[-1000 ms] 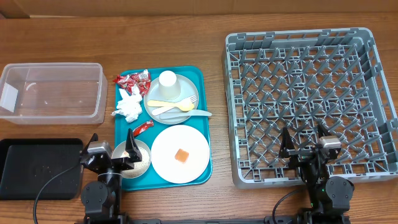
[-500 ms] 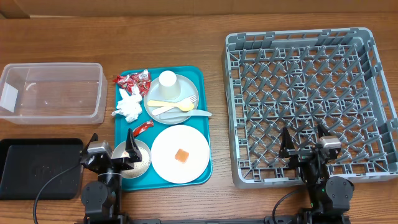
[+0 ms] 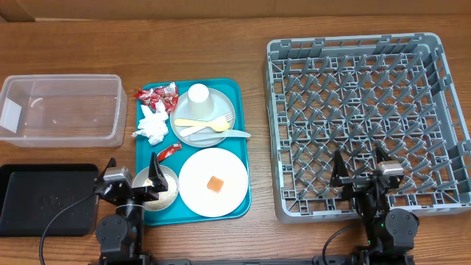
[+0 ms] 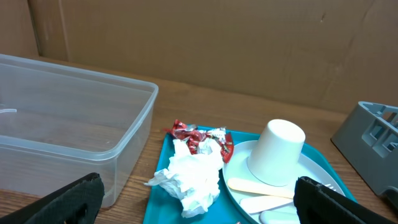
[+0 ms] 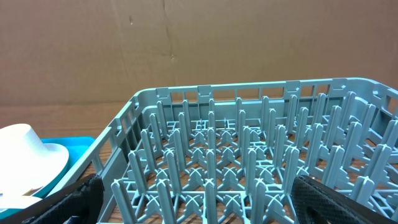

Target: Sort waste into correct bins and load items into the dishwasher rack

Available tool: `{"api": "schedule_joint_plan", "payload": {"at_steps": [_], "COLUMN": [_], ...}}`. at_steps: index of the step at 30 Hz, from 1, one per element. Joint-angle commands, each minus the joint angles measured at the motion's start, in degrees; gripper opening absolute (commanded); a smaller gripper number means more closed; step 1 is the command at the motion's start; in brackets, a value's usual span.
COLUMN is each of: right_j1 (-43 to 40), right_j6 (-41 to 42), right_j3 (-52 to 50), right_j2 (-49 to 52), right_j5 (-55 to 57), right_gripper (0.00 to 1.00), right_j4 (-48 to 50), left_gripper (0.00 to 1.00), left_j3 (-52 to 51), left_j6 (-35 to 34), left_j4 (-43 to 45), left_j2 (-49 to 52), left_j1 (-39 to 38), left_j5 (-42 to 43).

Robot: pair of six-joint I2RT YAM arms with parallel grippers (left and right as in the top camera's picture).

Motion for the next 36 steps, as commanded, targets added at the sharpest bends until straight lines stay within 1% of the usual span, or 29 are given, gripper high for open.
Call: {"api": "schedule_joint_plan", "payload": {"at_steps": [1, 30, 33, 34, 36], "right_j1": [-0.4, -0.4, -0.4, -0.4, -0.4], "right_j6": [-0.2, -0.2, -0.2, -0.2, -0.2], "right_j3": [-0.4, -0.4, -0.4, -0.4, -0.4], "right_j2": [-0.6, -0.6, -0.6, -0.6, -0.6], "right_j5": [-0.3, -0.3, -0.3, -0.3, -0.3], "right_gripper": [1.00, 1.00, 1.00, 1.00, 1.00], "right_j4": [0.4, 0.4, 0.4, 0.4, 0.4], "left_gripper": [1.00, 1.00, 1.00, 1.00, 1.00], "left_j3": [-0.2, -0.2, -0.2, -0.2, -0.2], "left_j6": [-0.6, -0.6, -0.6, -0.8, -5.0], "left_j4": [0.0, 0.0, 0.3, 0.3, 0.1], "left_j2": [-0.6, -0.6, -0.6, -0.6, -0.6], "left_j1": [0.3, 0.3, 0.3, 0.3, 0.3], "left_j5": [-0.6, -0.6, -2.3, -2.0, 2.2]}}
